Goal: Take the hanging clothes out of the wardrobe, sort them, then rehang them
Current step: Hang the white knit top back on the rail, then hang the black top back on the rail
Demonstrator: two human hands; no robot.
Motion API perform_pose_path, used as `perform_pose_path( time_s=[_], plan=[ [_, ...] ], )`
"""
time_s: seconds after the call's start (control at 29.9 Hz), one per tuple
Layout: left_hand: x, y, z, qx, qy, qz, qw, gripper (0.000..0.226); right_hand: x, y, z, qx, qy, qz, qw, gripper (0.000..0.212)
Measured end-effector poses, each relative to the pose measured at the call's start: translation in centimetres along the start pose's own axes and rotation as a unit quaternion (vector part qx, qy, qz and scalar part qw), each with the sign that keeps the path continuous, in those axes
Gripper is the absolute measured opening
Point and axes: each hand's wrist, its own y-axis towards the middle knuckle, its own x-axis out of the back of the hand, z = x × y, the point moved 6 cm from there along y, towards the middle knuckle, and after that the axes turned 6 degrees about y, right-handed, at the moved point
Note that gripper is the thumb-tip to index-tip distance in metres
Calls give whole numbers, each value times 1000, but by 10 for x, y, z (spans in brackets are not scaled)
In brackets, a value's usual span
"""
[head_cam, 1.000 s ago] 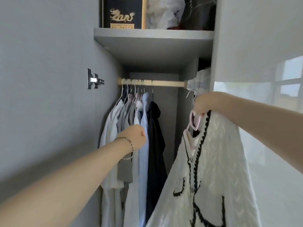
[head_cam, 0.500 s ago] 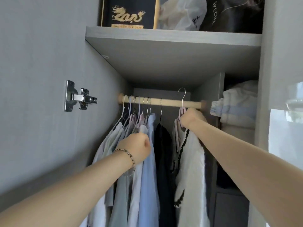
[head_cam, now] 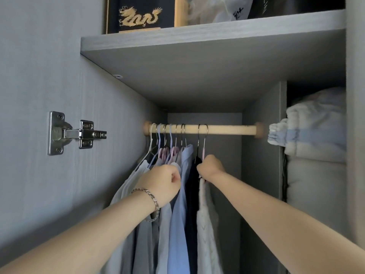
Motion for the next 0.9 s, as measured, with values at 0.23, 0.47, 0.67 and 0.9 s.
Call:
perform_pose_path(
  time_s=[0.23, 0.47, 0.67, 0.9],
  plan=[
    [0, -21, -31, -40, -43, -20, 998, 20, 27, -78, -5, -3, -5, 67, 998, 33],
    [-48, -93, -109, -165, -21, 153, 974, 13, 47, -220, -72, -255, 27, 67, 964, 26],
    [-111, -239, -209, -303, 9, 355, 885, 15, 107, -423, -160, -437, -7, 24, 899, 16],
    [-105, -487, -365, -524, -30, 422, 739, 18, 203, -737, -218, -564, -176, -73, 804, 27]
  ],
)
